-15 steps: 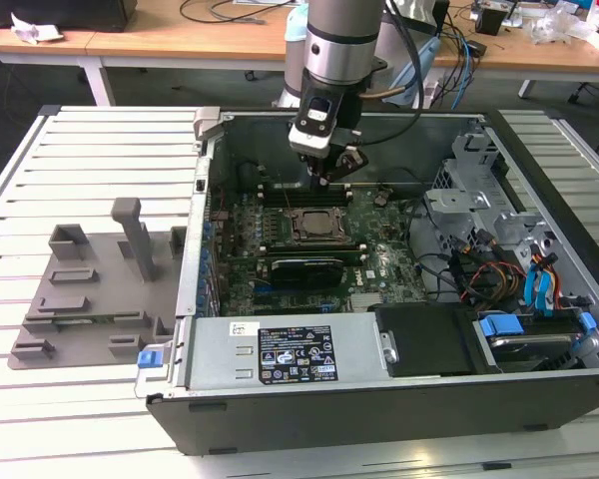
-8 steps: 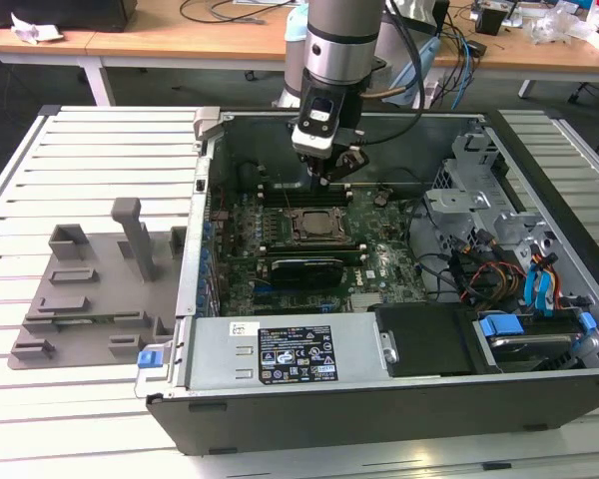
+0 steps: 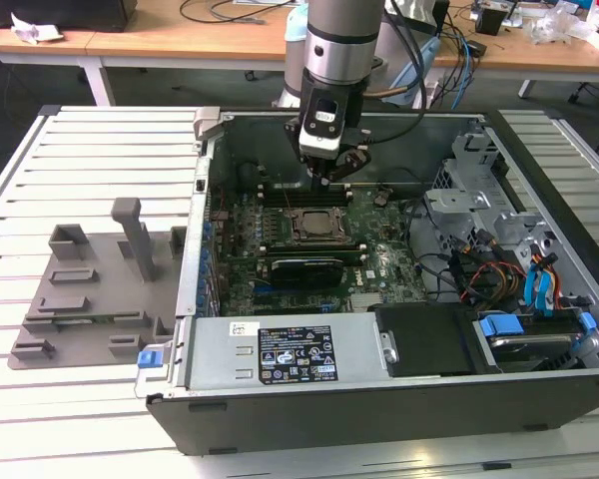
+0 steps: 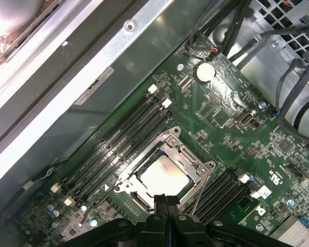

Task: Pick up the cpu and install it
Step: 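Install the first cpu locking lever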

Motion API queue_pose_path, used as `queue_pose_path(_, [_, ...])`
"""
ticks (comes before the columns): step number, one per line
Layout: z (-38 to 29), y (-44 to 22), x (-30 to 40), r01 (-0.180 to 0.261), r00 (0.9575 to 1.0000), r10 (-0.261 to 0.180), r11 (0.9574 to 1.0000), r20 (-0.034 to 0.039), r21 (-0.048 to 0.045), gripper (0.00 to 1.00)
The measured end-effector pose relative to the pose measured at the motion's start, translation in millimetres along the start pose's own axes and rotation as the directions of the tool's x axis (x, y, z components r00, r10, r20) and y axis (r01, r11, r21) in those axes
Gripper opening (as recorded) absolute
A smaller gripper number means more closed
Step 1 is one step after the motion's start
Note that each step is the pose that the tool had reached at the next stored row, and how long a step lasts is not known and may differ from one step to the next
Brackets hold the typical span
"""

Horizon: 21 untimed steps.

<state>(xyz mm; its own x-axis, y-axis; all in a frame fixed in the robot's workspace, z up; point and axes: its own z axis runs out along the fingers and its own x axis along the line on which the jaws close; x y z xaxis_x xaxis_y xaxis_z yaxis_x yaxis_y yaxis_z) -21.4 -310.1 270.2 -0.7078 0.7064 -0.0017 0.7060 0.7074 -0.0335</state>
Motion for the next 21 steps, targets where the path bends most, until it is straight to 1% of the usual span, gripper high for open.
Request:
queue_pose_path(2, [0.0, 0.0, 0.0, 0.026, 0.9997, -0.026, 0.9997, 0.0009, 0.0, 0.11])
queue_pose_path(5, [0.0, 0.1, -0.1, 0.063, 0.998, -0.063, 0.998, 0.0021, 0.0, 0.11])
queue_pose_path(11, [0.0, 0.2, -0.2, 0.118, 0.993, -0.118, 0.993, 0.004, 0.0, 0.11])
queue_pose_path(13, [0.0, 0.3, -0.3, 0.139, 0.9902, -0.139, 0.9902, 0.0047, 0.0001, 0.11])
queue_pose_path(19, [0.0, 0.4, -0.4, 0.178, 0.984, -0.178, 0.984, 0.006, 0.0002, 0.11])
queue_pose_path(21, [0.0, 0.6, -0.6, 0.206, 0.9786, -0.206, 0.9786, 0.007, 0.0004, 0.11])
